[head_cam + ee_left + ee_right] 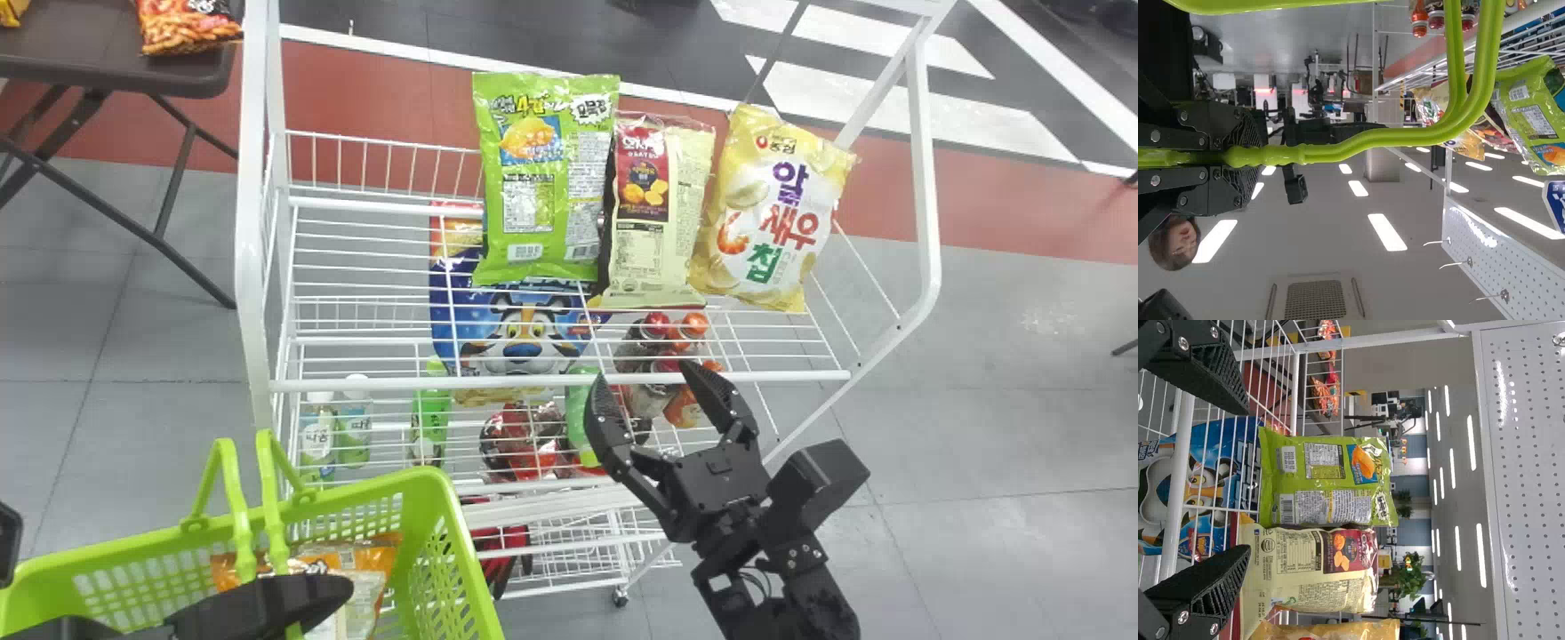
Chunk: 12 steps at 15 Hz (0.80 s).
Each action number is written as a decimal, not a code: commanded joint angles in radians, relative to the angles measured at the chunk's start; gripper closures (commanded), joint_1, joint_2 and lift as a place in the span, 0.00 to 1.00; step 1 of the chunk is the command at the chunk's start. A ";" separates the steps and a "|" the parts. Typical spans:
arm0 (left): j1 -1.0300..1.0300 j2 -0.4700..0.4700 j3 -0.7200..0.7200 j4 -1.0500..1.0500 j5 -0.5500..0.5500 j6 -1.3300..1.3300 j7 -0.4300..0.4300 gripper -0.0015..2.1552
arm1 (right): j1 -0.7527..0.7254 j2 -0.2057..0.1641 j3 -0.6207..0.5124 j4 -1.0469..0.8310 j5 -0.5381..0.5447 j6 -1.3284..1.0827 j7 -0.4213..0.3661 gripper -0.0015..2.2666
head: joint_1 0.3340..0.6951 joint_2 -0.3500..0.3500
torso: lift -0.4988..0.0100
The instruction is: Hold basket handle with left hand then pick Gamjakkang with right hand and place into basket
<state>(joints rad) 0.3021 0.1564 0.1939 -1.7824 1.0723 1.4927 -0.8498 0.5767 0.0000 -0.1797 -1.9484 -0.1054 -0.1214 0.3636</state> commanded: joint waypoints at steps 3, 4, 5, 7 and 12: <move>0.003 0.000 0.002 -0.002 0.003 0.001 0.000 1.00 | 0.014 0.001 0.019 0.000 0.009 -0.026 0.000 0.04 | 1.00 0.02 | 0.95; 0.003 0.000 0.004 -0.002 0.003 0.001 0.000 1.00 | 0.015 0.001 0.019 -0.001 0.009 -0.026 0.000 0.04 | 1.00 0.03 | 0.95; 0.003 0.000 0.004 -0.002 0.003 0.001 0.000 0.99 | 0.017 0.001 0.019 -0.003 0.021 -0.023 0.000 0.04 | 1.00 0.03 | 0.95; 0.003 0.000 0.002 -0.002 0.003 0.001 0.000 1.00 | 0.020 0.001 0.020 -0.003 0.021 -0.030 0.000 0.04 | 1.00 0.04 | 0.95; 0.003 0.000 0.004 -0.002 0.003 0.001 0.000 1.00 | 0.020 0.001 0.023 0.000 0.021 -0.033 0.000 0.04 | 1.00 0.04 | 0.95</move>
<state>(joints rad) 0.3052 0.1565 0.1964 -1.7840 1.0753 1.4934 -0.8498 0.5967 0.0000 -0.1568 -1.9489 -0.0844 -0.1531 0.3634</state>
